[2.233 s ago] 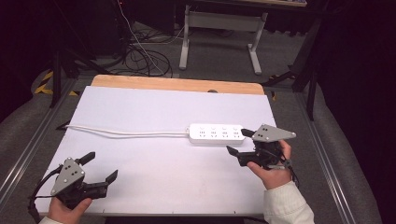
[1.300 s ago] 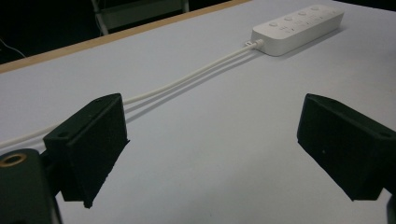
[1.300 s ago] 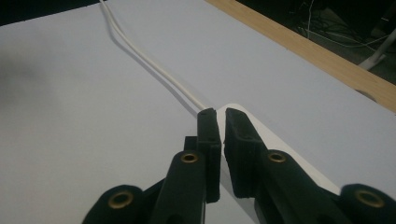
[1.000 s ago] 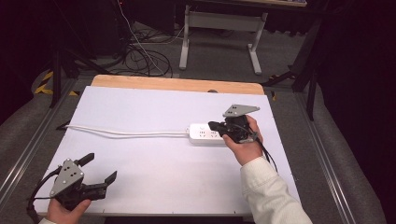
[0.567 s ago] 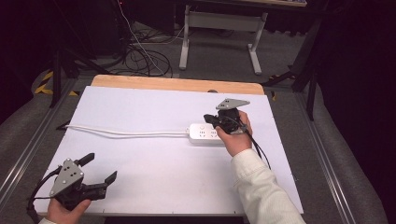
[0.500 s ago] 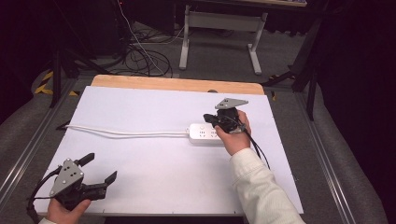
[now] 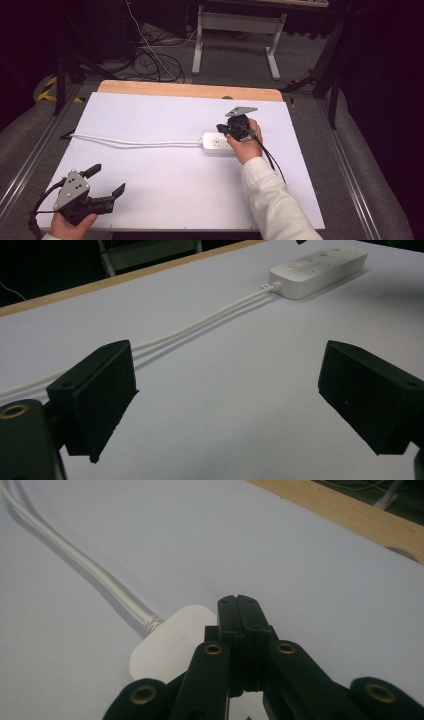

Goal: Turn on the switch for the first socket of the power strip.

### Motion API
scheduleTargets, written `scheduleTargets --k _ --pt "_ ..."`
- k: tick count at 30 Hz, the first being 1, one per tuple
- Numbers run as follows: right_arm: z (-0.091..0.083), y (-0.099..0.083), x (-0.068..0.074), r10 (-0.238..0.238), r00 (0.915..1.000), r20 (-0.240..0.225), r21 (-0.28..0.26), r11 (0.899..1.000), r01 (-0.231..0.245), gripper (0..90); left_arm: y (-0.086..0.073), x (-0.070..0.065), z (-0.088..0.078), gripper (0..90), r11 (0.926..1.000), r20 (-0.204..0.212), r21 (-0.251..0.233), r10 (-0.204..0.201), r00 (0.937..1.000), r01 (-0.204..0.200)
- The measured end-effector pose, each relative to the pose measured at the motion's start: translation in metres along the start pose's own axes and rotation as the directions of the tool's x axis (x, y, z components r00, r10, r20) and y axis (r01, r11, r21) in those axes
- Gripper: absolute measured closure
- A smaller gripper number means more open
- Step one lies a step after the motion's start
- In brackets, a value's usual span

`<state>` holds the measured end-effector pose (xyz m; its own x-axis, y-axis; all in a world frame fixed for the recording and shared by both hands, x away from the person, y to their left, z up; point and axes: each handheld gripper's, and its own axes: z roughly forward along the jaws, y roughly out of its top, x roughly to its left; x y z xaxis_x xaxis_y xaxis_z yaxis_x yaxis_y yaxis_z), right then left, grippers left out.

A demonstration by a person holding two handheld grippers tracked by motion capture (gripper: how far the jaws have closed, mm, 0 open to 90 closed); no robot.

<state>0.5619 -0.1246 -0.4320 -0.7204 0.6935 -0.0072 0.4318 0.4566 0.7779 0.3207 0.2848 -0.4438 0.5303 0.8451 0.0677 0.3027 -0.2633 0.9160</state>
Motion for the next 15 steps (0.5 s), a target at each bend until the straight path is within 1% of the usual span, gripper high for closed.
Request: scheduleTargets --k 4,6,15 --pt "0.006 -0.002 0.0 0.007 0.9999 -0.015 0.018 1.0 -0.007 90.0 0.0 0.0 0.0 9.7 1.0 -0.001 -0.004 0.001 1.0 -0.001" --pt "0.009 -0.003 0.0 0.01 0.9997 -0.022 0.037 0.999 -0.009 90.0 0.0 0.0 0.0 9.7 1.0 -0.001 0.0 0.003 1.0 -0.003" --pt "0.017 -0.007 -0.002 0.006 0.9998 -0.019 0.077 0.997 -0.004 90.0 0.0 0.0 0.0 9.8 1.0 0.002 0.003 0.004 1.0 -0.004"
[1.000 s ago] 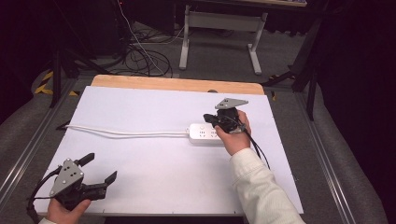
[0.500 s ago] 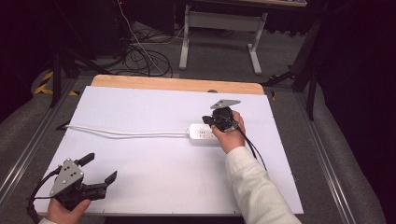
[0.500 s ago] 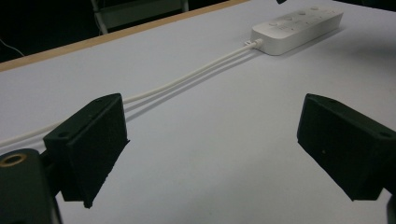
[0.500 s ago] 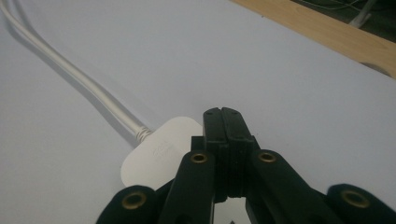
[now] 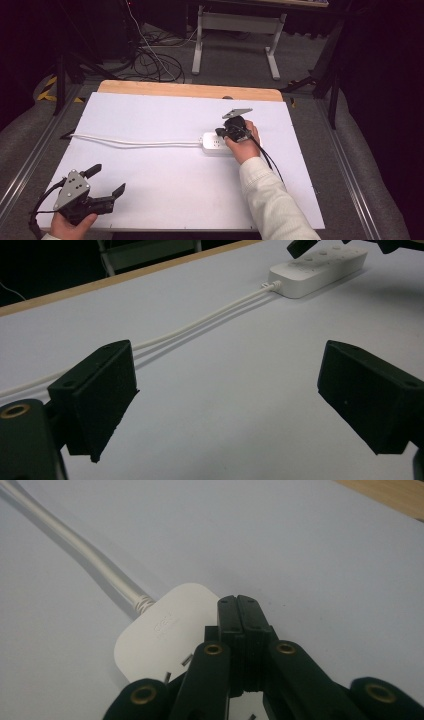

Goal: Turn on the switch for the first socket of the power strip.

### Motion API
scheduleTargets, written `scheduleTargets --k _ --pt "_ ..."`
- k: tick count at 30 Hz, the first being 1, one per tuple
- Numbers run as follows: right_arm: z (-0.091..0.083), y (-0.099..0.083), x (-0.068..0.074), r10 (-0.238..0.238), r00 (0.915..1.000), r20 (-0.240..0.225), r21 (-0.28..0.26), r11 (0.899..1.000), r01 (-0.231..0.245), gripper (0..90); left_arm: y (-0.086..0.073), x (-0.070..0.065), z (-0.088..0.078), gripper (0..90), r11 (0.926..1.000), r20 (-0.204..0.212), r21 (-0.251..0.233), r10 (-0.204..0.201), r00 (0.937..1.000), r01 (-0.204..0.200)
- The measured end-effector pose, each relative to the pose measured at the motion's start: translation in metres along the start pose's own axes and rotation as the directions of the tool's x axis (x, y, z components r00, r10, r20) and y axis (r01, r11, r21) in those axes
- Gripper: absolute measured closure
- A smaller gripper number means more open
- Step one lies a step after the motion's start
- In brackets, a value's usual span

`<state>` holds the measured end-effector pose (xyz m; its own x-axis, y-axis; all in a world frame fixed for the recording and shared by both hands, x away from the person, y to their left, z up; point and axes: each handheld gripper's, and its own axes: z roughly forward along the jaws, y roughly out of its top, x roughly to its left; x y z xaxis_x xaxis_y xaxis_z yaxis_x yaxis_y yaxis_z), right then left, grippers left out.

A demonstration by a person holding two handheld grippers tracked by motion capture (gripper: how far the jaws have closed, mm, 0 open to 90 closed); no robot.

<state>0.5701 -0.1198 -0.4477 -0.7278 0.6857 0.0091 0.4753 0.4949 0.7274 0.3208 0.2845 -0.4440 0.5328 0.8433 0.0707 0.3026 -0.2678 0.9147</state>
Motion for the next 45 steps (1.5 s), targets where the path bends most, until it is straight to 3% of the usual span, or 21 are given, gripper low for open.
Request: scheduleTargets --k 19,29,36,45 --pt "0.0045 -0.0012 0.0032 -0.028 0.9996 0.0 0.026 0.999 0.028 90.0 0.0 0.0004 0.0003 10.4 0.9999 0.001 0.005 0.009 1.0 -0.009" --pt "0.0056 -0.0023 0.0032 0.007 1.0 0.001 0.027 1.0 -0.007 90.0 0.0 0.0002 0.0004 10.5 1.0 0.002 0.004 0.008 1.0 -0.008" --pt "0.0064 -0.002 0.0059 -0.01 0.9997 0.021 0.036 0.999 0.01 90.0 0.0 -0.0006 0.0009 10.5 1.0 0.006 0.004 0.001 1.0 -0.001" --pt "0.007 -0.0019 0.0071 0.002 0.9996 0.029 0.042 0.999 -0.003 90.0 0.0001 -0.0003 0.001 10.5 1.0 0.003 0.007 0.004 1.0 -0.004"
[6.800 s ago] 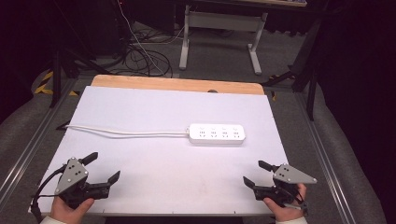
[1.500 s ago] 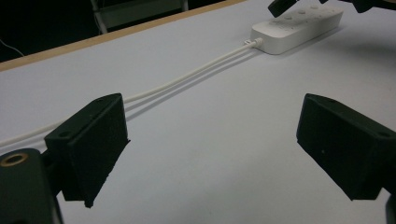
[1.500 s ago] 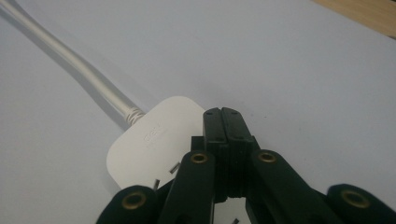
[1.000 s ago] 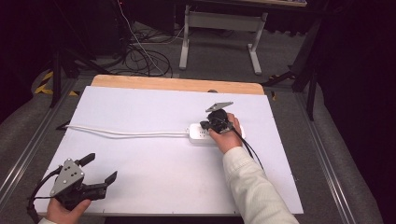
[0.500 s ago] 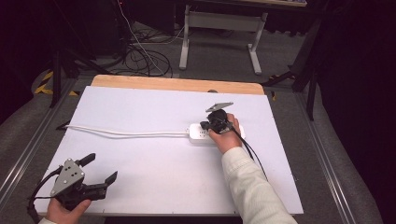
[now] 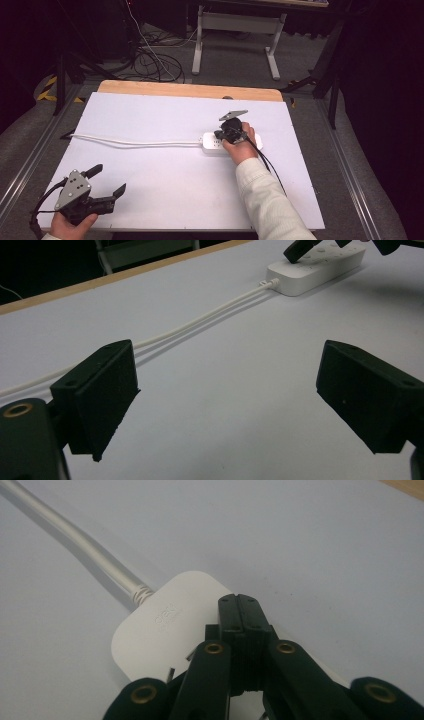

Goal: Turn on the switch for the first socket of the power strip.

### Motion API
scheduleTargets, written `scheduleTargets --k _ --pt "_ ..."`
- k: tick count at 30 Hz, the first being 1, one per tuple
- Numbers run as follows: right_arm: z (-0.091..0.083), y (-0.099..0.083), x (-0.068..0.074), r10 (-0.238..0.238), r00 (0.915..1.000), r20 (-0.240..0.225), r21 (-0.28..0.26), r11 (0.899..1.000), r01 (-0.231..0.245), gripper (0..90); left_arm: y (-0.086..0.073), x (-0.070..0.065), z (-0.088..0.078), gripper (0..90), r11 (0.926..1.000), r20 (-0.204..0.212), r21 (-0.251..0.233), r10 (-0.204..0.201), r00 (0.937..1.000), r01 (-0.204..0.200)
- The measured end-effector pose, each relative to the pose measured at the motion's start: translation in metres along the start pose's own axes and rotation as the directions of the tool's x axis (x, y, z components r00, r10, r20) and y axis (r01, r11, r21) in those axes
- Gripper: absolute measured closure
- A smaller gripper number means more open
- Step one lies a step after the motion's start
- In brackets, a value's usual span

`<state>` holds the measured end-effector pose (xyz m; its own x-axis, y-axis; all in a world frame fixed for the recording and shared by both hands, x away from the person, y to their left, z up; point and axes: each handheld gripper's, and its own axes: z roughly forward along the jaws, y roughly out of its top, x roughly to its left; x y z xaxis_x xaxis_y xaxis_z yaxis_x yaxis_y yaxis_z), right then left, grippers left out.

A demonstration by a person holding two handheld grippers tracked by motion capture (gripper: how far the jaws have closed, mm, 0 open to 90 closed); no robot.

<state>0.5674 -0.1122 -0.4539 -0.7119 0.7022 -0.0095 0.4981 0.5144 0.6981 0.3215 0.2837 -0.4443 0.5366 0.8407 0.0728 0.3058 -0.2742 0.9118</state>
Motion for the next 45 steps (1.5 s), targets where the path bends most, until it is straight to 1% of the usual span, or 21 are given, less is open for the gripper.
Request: scheduleTargets --k 5,7,8,11,12,15,16,17,18,19,22,25,26,27,29,31,32,37,38,41,45 --pt "0.001 0.0 0.0 0.007 1.0 0.003 -0.002 1.0 -0.007 90.0 0.0 0.0 0.0 10.5 1.0 0.002 -0.001 0.0 1.0 0.0" --pt "0.001 0.0 0.001 0.001 1.0 0.006 0.001 1.0 -0.001 90.0 0.0 0.0 0.0 10.5 1.0 0.002 0.001 0.004 1.0 -0.004" --pt "0.001 0.0 0.001 -0.008 0.9999 0.008 0.009 1.0 0.008 90.0 0.0 0.0 0.001 10.5 1.0 0.005 0.001 0.0 1.0 0.0" --pt "0.002 0.003 0.004 -0.027 0.9993 0.027 0.026 0.999 0.026 90.0 0.0 0.0 0.001 10.5 1.0 0.007 0.003 -0.001 1.0 0.001" --pt "0.002 0.003 0.004 -0.025 0.9994 0.026 0.028 0.999 0.024 90.0 0.0 0.0 0.001 10.5 1.0 0.008 0.003 -0.002 1.0 0.002" --pt "0.001 0.001 0.0 0.011 0.9999 0.004 0.016 1.0 -0.011 90.0 0.0 0.0 0.0 10.5 1.0 0.001 -0.003 -0.002 1.0 0.002" --pt "0.001 0.001 0.0 0.016 0.9999 0.001 0.011 1.0 -0.016 90.0 0.0 0.0 0.0 10.5 1.0 0.004 -0.005 -0.008 1.0 0.008" --pt "0.0 0.001 0.001 0.01 0.9998 0.017 -0.007 1.0 -0.009 90.0 0.0 0.001 0.0 10.5 1.0 0.005 -0.002 -0.008 1.0 0.008" --pt "0.0 0.001 0.002 -0.013 0.9992 0.038 0.003 1.0 0.013 90.0 0.0 0.001 0.001 10.5 1.0 0.005 -0.001 -0.009 0.9999 0.009" --pt "-0.001 0.001 0.002 -0.02 0.9989 0.041 -0.003 1.0 0.02 90.0 0.0 0.001 0.001 10.5 1.0 0.005 -0.001 -0.009 0.9999 0.009" --pt "-0.007 0.004 0.002 -0.017 0.9992 0.035 -0.043 0.999 0.018 90.0 0.0 0.001 0.002 10.5 1.0 0.003 0.003 -0.002 1.0 0.002" --pt "-0.017 0.007 0.004 -0.03 0.9992 0.025 -0.075 0.997 0.032 90.0 0.0 0.002 0.003 10.5 1.0 0.006 0.005 -0.002 1.0 0.002" --pt "-0.017 0.007 0.004 -0.03 0.9992 0.025 -0.075 0.997 0.032 90.0 0.0 0.002 0.003 10.5 1.0 0.006 0.005 -0.002 1.0 0.002" --pt "-0.024 0.009 0.006 -0.039 0.999 0.021 -0.092 0.995 0.04 90.0 0.0 0.002 0.003 10.4 1.0 0.005 0.002 -0.005 1.0 0.005" --pt "-0.031 0.011 0.007 -0.04 0.9991 0.014 -0.115 0.992 0.042 90.0 0.001 0.001 0.003 10.5 1.0 0.002 -0.001 -0.009 1.0 0.009" --pt "-0.039 0.012 0.009 -0.042 0.9991 0.008 -0.134 0.99 0.043 90.0 0.001 0.0 0.003 10.5 1.0 0.005 -0.002 -0.007 1.0 0.007" --pt "-0.042 0.013 0.01 -0.045 0.999 0.005 -0.141 0.989 0.045 90.0 0.001 0.001 0.004 10.5 1.0 0.003 -0.001 0.001 1.0 -0.001" --pt "-0.056 0.016 0.013 -0.05 0.9987 -0.001 -0.166 0.985 0.049 90.0 0.001 0.001 0.003 10.5 1.0 0.004 0.001 -0.003 1.0 0.003" --pt "-0.057 0.016 0.013 -0.052 0.9986 -0.003 -0.17 0.984 0.051 90.0 0.001 0.001 0.003 10.5 0.9999 0.005 -0.003 -0.011 0.9999 0.011" --pt "-0.059 0.016 0.014 -0.061 0.9981 0.003 -0.165 0.984 0.061 90.0 0.001 0.0 0.003 10.5 1.0 0.005 -0.001 -0.006 1.0 0.006" --pt "-0.061 0.016 0.015 -0.07 0.9976 0.002 -0.175 0.982 0.069 90.0 0.001 0.0 0.003 10.5 1.0 0.005 -0.001 -0.004 1.0 0.004"
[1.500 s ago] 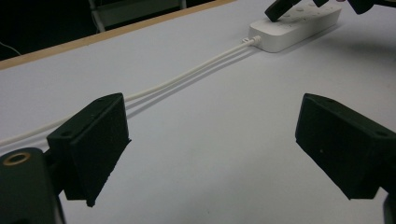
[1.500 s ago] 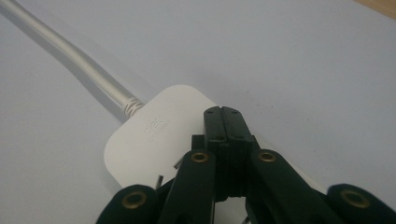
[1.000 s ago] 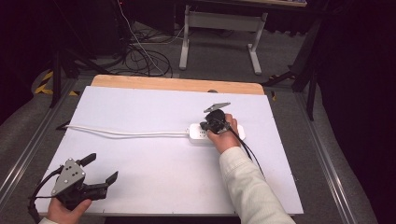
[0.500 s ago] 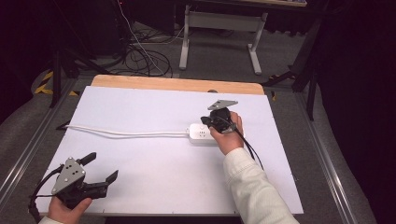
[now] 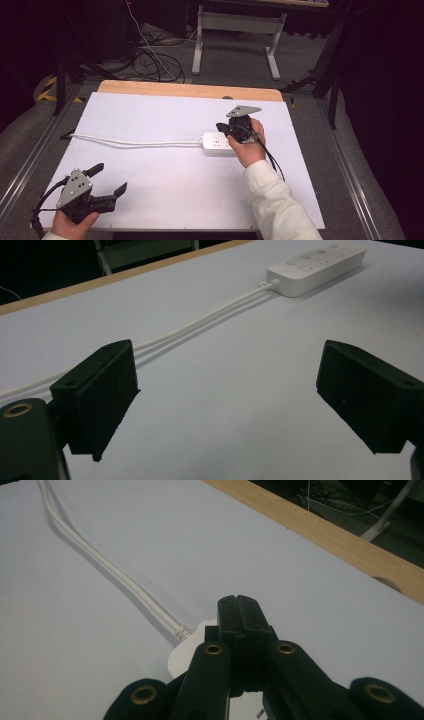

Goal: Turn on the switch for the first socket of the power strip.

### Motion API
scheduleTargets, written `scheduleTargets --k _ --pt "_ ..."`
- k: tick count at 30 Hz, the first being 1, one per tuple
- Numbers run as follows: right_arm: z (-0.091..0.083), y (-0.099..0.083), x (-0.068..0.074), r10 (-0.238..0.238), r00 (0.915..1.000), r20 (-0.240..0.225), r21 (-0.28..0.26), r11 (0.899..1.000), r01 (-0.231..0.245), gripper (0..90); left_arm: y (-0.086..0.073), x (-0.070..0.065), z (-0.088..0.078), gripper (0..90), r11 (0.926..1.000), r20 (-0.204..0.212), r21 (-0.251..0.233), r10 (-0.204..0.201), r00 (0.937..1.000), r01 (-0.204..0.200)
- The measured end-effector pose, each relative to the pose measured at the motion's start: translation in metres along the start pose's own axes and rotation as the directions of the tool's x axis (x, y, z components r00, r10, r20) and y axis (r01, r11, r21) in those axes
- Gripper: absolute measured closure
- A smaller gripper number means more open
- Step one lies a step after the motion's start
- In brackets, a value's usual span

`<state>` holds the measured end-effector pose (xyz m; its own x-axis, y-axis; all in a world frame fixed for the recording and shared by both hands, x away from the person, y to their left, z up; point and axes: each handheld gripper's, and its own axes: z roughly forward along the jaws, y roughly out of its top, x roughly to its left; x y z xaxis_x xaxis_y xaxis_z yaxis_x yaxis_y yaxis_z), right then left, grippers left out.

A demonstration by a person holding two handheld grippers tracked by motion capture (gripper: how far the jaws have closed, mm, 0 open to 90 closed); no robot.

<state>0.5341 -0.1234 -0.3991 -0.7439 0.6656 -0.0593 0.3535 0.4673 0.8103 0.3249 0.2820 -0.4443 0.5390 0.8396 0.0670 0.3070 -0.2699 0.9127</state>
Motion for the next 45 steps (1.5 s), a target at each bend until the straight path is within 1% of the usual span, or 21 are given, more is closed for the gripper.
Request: scheduleTargets --k 3,4,7,10,11,12,13,14,16,17,22,26,28,33,37,40,45 --pt "-0.003 0.001 0.0 -0.009 0.9999 -0.006 -0.019 1.0 0.009 90.0 0.0 0.001 0.0 10.5 1.0 -0.002 0.002 0.002 1.0 -0.002" --pt "-0.004 0.002 0.0 -0.009 0.9999 -0.01 -0.021 1.0 0.009 87.6 0.0 0.001 0.0 10.5 1.0 -0.002 0.002 0.002 1.0 -0.002" --pt "-0.006 0.002 0.0 -0.023 0.9997 -0.007 -0.037 0.999 0.023 77.1 0.0 0.0 0.0 10.4 1.0 0.0 -0.003 -0.003 1.0 0.003" --pt "-0.011 0.003 0.002 -0.032 0.9994 -0.012 -0.064 0.997 0.031 62.6 0.0 0.001 -0.001 10.4 1.0 -0.004 0.0 0.001 1.0 -0.001" --pt "-0.011 0.003 0.002 -0.032 0.9994 -0.012 -0.064 0.997 0.031 62.6 0.0 0.001 -0.001 10.4 1.0 -0.006 0.003 0.001 1.0 -0.001" --pt "-0.016 0.003 0.003 -0.031 0.9995 -0.003 -0.079 0.996 0.031 51.1 0.0 0.001 -0.002 10.4 0.9999 -0.003 0.001 -0.01 0.9999 0.01" --pt "-0.019 0.003 0.004 -0.003 1.0 0.002 -0.073 0.997 0.003 46.2 0.0 0.001 -0.002 10.4 1.0 -0.006 -0.003 -0.007 1.0 0.007" --pt "-0.022 0.003 0.005 0.002 1.0 0.002 -0.084 0.996 -0.002 44.0 0.0 0.001 -0.002 10.4 1.0 -0.008 -0.005 -0.008 0.9999 0.008" --pt "-0.032 0.003 0.007 -0.01 0.9999 -0.005 -0.109 0.994 0.01 41.9 0.001 0.001 -0.003 10.4 1.0 -0.008 -0.005 -0.006 0.9999 0.006" --pt "-0.036 0.003 0.009 -0.016 0.9999 -0.003 -0.118 0.993 0.015 39.0 0.001 0.0 -0.003 10.4 0.9999 -0.007 -0.006 -0.009 0.9999 0.009" --pt "-0.056 0.001 0.017 -0.042 0.999 -0.013 -0.144 0.989 0.039 31.4 0.001 0.0 -0.003 10.4 0.9999 -0.005 -0.006 -0.011 0.9999 0.011" --pt "-0.07 -0.004 0.023 -0.039 0.999 -0.022 -0.165 0.986 0.034 24.8 0.002 0.0 -0.004 10.4 0.9999 -0.003 -0.007 -0.009 1.0 0.009" --pt "-0.077 -0.008 0.024 -0.047 0.9987 -0.022 -0.172 0.984 0.042 21.8 0.002 0.0 -0.004 10.4 0.9999 0.002 -0.006 -0.014 0.9999 0.014" --pt "-0.094 -0.02 0.028 -0.069 0.9971 -0.032 -0.173 0.983 0.063 16.4 0.003 -0.002 -0.005 10.4 1.0 0.003 -0.004 -0.007 1.0 0.007" --pt "-0.103 -0.032 0.028 -0.065 0.9973 -0.034 -0.175 0.983 0.058 13.7 0.004 -0.003 -0.006 10.4 1.0 0.002 -0.005 0.004 1.0 -0.004" --pt "-0.11 -0.043 0.028 -0.059 0.9974 -0.041 -0.19 0.98 0.051 12.8 0.004 -0.003 -0.006 10.4 1.0 0.004 -0.006 0.001 1.0 -0.001" --pt "-0.12 -0.062 0.029 -0.061 0.9974 -0.04 -0.195 0.979 0.052 12.0 0.004 -0.005 -0.007 10.6 1.0 0.018 -0.008 -0.006 0.9998 0.006"
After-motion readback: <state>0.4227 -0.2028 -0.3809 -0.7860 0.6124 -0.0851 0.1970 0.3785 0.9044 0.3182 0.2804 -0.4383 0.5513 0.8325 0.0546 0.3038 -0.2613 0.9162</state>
